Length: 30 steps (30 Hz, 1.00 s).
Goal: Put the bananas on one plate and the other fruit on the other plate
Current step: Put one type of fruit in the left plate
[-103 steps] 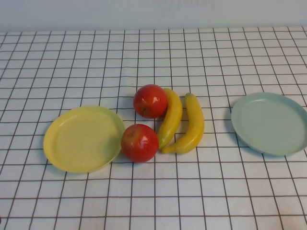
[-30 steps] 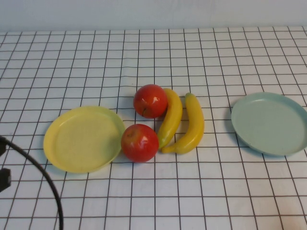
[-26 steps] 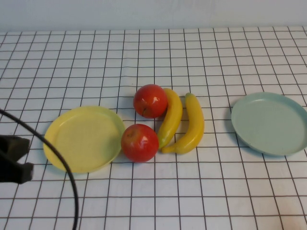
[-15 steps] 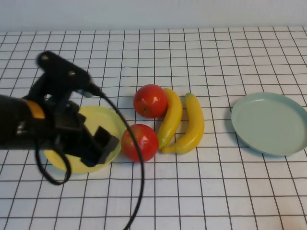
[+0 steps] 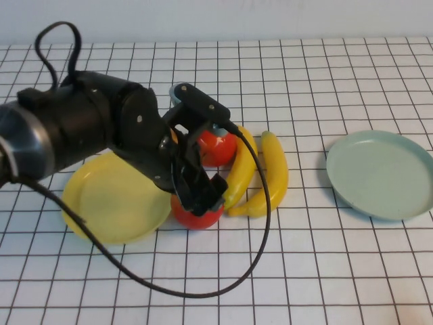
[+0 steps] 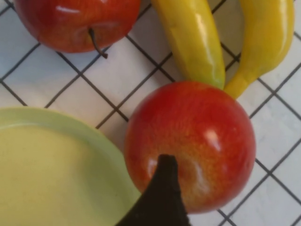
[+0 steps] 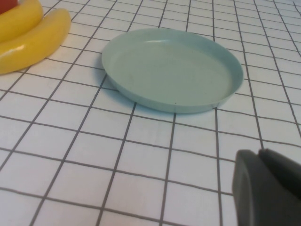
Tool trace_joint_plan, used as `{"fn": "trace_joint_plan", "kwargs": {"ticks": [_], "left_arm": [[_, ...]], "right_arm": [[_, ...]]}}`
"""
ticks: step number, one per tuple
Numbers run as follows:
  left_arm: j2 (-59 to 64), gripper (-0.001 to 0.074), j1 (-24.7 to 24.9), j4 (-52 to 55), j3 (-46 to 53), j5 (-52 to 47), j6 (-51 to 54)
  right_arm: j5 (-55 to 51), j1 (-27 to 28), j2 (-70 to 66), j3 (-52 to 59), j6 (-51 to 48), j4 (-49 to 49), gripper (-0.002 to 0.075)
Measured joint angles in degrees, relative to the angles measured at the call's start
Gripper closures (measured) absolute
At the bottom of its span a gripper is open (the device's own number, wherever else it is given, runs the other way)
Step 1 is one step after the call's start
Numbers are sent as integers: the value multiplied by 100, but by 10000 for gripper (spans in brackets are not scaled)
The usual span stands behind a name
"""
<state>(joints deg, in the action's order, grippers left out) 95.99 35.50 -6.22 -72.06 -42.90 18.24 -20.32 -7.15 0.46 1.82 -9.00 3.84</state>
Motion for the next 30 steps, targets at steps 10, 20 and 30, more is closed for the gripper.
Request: {"fn": "trace_joint_plan", "kwargs": {"ticks": [10,20,30], "left_arm": [[645,124,-111,251,-488,-164,0],[897,124,-223,143,-508,-91,90],[1009,127,-273,29,-567,93,90]], "right_arm": [[0,0,0,0,0,0,741],[0,0,0,0,0,0,741],[0,0,0,0,0,0,741]]}}
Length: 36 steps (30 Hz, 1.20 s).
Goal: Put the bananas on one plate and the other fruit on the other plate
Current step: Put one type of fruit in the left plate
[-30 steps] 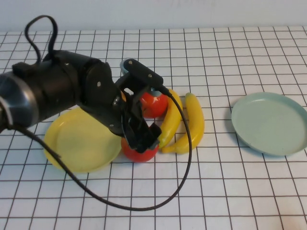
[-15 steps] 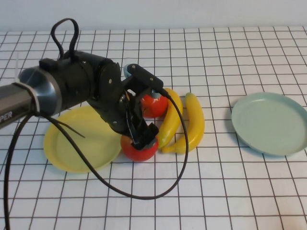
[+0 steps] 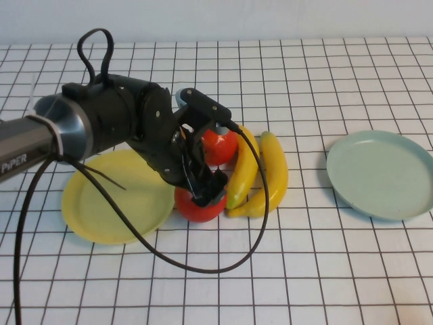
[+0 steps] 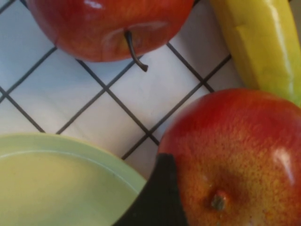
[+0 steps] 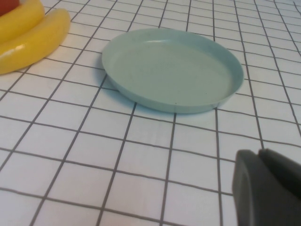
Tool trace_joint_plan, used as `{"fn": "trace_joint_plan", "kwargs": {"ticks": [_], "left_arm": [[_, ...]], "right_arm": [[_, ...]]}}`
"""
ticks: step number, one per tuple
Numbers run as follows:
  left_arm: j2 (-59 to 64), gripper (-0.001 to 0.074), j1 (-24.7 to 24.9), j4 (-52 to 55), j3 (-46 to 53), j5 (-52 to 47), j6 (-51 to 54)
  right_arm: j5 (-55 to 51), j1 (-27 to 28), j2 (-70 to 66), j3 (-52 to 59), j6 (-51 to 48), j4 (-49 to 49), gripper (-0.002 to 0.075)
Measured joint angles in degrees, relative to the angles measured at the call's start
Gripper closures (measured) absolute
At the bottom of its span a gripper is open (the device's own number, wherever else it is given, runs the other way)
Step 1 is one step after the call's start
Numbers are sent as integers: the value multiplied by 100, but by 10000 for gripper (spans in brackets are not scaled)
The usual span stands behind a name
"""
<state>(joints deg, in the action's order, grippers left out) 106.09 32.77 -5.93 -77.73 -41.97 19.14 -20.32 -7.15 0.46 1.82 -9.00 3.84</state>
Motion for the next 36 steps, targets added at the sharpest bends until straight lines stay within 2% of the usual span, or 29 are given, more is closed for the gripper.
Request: {"fn": "trace_joint_plan", "kwargs": {"ticks": [4,12,20,23,31,36], "left_arm": [[27,180,0,-13,-23,21,0],[-144,180,-3,216,11,43,4],[-1309,181,-86,441,22,-131,-204],[-1608,181,-367,593,22,-311,-438],[-1616,181,-1483,993,22,-799,-1139],[-1430,181,-1723,992,22,-706,-1393]], "right_arm": [[0,0,0,0,0,0,741],[0,0,0,0,0,0,741],[0,0,0,0,0,0,741],[0,0,0,0,0,0,741],[0,0,0,0,0,0,741],[0,0,0,0,0,0,741]]}}
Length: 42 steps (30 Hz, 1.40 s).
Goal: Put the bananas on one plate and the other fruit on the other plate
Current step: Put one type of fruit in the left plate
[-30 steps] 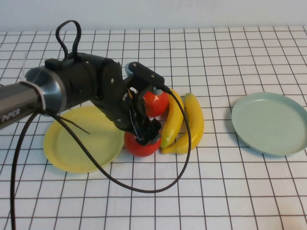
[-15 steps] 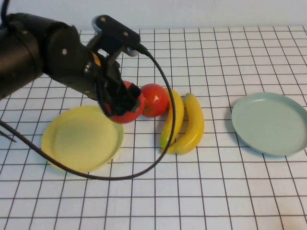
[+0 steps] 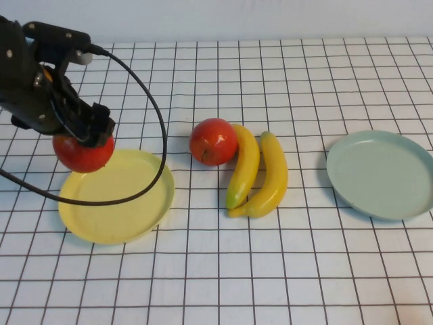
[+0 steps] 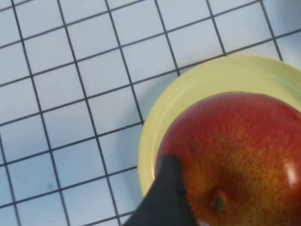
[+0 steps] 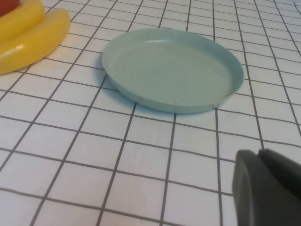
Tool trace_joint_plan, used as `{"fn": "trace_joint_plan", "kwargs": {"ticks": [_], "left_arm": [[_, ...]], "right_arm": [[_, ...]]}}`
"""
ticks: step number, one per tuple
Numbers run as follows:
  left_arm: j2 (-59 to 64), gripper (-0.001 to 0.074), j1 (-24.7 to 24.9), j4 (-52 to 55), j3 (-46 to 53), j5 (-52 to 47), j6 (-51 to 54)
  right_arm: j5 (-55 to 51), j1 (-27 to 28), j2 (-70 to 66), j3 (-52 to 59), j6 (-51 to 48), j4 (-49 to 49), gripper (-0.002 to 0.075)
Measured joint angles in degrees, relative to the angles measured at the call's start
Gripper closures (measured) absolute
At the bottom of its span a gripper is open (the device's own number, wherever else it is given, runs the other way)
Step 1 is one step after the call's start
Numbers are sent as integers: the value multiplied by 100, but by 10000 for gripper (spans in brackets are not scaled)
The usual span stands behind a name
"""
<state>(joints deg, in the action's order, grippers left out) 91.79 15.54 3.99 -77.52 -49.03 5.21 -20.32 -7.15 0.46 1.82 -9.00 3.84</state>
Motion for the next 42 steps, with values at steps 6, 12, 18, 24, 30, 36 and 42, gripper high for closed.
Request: {"fn": "trace_joint_plan", "kwargs": {"ticks": [6,12,18,24,30,36,42], "left_arm": [[496,181,-9,-108,0,36,-33],[1109,181,-9,-74,0,-88,-110],[1178,69,-9,-147,0,-102,293],[1083,67,-9,-258,-360,-369,400],[796,67,-9,-535,-1174,-947,455],[747,67,102,-1582,-1483,-755,1323],[1078,67,662,-2003,-1487,34,2300]], "right_arm": [[0,0,0,0,0,0,741],[0,0,0,0,0,0,741],[0,0,0,0,0,0,741],[0,0,0,0,0,0,741],[0,0,0,0,0,0,741],[0,0,0,0,0,10,741],[0,0,0,0,0,10,741]]}}
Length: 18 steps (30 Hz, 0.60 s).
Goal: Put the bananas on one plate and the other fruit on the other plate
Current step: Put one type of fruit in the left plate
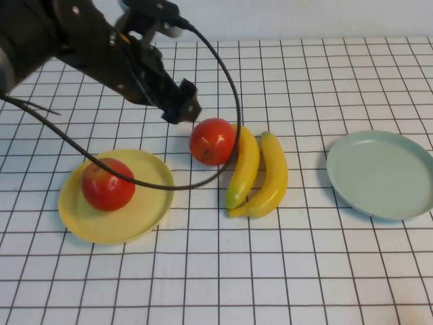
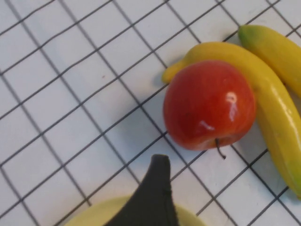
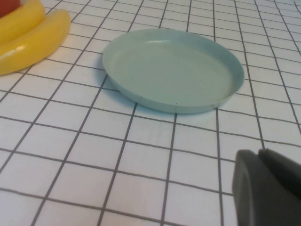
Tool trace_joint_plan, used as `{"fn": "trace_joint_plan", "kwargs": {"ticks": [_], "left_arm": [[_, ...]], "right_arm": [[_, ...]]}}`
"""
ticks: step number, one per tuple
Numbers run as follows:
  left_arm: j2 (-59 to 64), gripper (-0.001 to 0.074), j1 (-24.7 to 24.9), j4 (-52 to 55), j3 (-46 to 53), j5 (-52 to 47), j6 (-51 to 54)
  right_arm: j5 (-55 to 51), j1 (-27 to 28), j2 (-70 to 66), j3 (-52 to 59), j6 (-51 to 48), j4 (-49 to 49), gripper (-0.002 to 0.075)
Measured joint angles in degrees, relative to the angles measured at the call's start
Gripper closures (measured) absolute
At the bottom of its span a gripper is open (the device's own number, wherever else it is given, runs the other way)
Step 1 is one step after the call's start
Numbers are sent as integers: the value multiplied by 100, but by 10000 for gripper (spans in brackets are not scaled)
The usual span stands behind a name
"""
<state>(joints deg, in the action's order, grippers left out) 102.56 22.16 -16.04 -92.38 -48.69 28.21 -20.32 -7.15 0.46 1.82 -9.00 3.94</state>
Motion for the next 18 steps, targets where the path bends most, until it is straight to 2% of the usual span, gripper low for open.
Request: {"fn": "trace_joint_plan", "kwargs": {"ticks": [7,18], "left_arm": [[699,67,422,-175,0,530,346],[1370,67,435,-591,0,1090,584]], "right_arm": [[0,0,0,0,0,0,741],[0,0,0,0,0,0,741]]}}
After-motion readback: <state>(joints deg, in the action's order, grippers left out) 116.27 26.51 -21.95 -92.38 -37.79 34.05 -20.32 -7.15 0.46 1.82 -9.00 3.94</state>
